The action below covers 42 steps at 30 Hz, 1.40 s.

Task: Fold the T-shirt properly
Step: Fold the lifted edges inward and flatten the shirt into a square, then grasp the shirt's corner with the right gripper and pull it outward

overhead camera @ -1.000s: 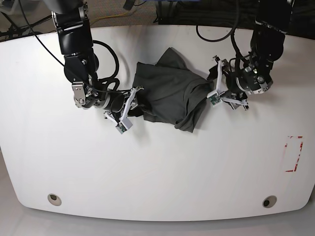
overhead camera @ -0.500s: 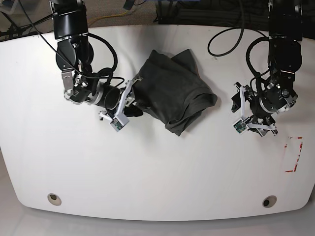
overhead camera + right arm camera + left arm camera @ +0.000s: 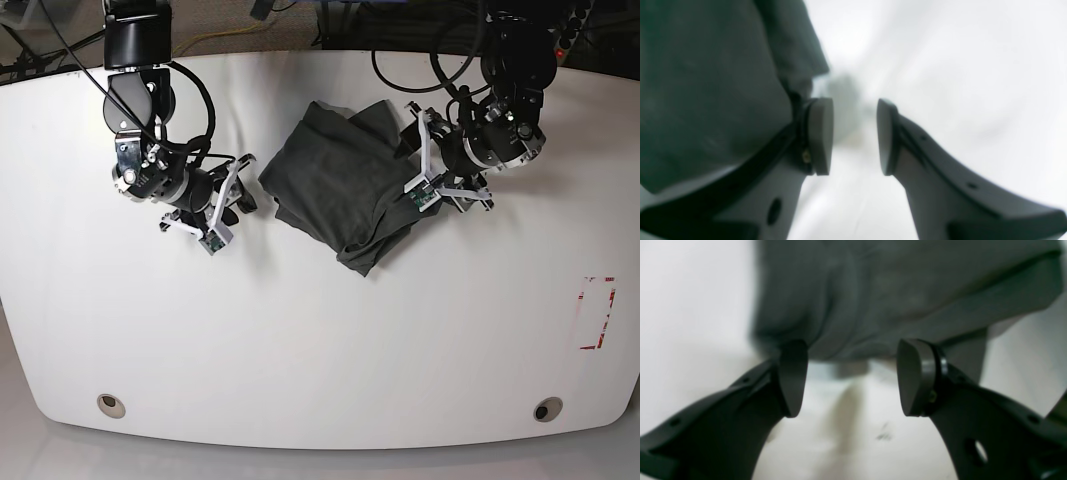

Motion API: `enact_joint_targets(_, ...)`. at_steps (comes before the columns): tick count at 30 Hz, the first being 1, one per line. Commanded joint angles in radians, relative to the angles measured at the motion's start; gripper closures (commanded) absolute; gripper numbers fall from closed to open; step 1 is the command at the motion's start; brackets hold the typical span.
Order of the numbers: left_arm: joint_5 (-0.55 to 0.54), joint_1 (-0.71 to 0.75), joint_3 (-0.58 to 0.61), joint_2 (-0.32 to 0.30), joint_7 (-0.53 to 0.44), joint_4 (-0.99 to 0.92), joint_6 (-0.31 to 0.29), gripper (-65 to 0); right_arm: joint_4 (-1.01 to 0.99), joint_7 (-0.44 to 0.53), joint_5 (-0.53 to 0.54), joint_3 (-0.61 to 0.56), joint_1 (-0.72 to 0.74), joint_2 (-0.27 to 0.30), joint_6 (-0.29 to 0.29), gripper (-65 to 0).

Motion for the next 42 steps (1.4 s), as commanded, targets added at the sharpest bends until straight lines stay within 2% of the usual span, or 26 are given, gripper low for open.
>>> enact_joint_targets(1, 0.0, -0.022, -0.006, -0.004, -0.015, -0.043, 0.002, -39.0, 0.018, 0.018, 0.006, 0.003, -0.012, -0.018, 0.007, -20.3)
enact_joint_targets(5, 0.0, -0.116, -0.006, -0.003, -0.035, -0.163, 0.002, -39.0, 0.026, 0.018, 0.015, 0.003, -0.056, -0.04, 0.007, -20.1)
enact_joint_targets(8, 0.0, -0.173, -0.006, -0.01, -0.058, -0.241, 0.002, -39.0, 0.064, 0.018, 0.006, -0.003, -0.095, -0.081, 0.007, -20.1)
enact_joint_targets(16, -0.003, -0.317, -0.013, -0.096, -0.072, -0.366, 0.002, -39.0, 0.127, 0.015, 0.005, -0.206, -0.142, -0.127, -0.001, -20.1)
enact_joint_targets(22, -0.006, -0.314, -0.013, -0.147, -0.063, -0.234, 0.002, -39.0, 0.176, 0.013, 0.014, -0.137, -0.152, -0.13, -0.001, -20.1)
enact_joint_targets(28, -0.006, -0.22, -0.009, -0.136, 0.048, -0.037, 0.002, -39.0, 0.193, 0.01, 0.02, -0.005, -0.126, -0.1, 0.016, -20.3)
enact_joint_targets(31, -0.006, -0.141, -0.009, -0.116, 0.051, 0.016, 0.002, -39.0, 0.208, -0.029, 0.078, -0.005, -0.098, -0.098, 0.058, -20.3)
enact_joint_targets(35, -0.003, -0.052, -0.015, -0.107, 0.051, 0.018, 0.002, -39.0, 0.202, -0.077, 0.244, -0.005, -0.063, -0.098, 0.088, -20.3)
enact_joint_targets(38, -0.003, 0.001, -0.016, -0.107, 0.036, -0.004, 0.002, -39.0, 0.179, -0.082, 0.335, -0.008, -0.046, -0.104, 0.088, -20.5)
enact_joint_targets(42, -0.001, 0.06, -0.018, -0.107, -0.046, -0.037, 0.002, -39.0, 0.101, -0.085, 0.413, -0.009, -0.007, -0.138, 0.088, -20.3)
